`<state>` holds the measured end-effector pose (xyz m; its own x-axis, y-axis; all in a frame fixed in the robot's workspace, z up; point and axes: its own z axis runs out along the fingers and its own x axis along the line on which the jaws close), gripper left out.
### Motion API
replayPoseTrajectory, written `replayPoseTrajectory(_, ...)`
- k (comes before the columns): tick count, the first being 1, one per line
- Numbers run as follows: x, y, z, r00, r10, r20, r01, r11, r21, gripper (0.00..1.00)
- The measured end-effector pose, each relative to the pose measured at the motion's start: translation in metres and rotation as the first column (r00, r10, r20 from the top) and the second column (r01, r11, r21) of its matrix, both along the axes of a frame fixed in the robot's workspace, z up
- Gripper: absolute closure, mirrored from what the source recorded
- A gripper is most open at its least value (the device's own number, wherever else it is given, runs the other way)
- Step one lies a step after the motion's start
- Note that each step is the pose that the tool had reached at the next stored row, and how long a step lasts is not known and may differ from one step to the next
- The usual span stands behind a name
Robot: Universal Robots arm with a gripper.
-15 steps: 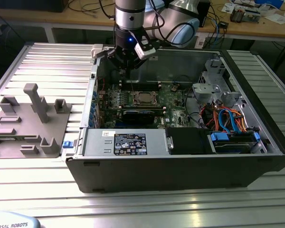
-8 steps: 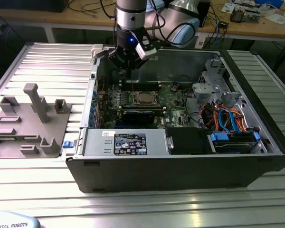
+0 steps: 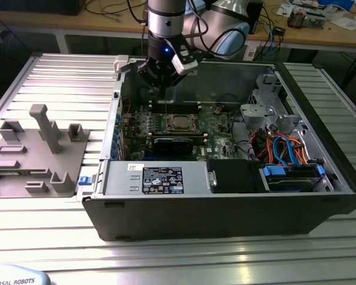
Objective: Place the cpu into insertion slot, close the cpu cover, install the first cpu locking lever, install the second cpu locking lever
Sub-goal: 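Install the first cpu locking lever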
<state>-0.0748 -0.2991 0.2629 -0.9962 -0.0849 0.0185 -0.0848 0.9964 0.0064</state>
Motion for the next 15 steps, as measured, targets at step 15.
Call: replayPoseTrajectory(15, 0.0175, 0.0000, -0.0038, 1.0000, 0.000, -0.0037, 0.000, 1.0000, -0.0001, 0.89)
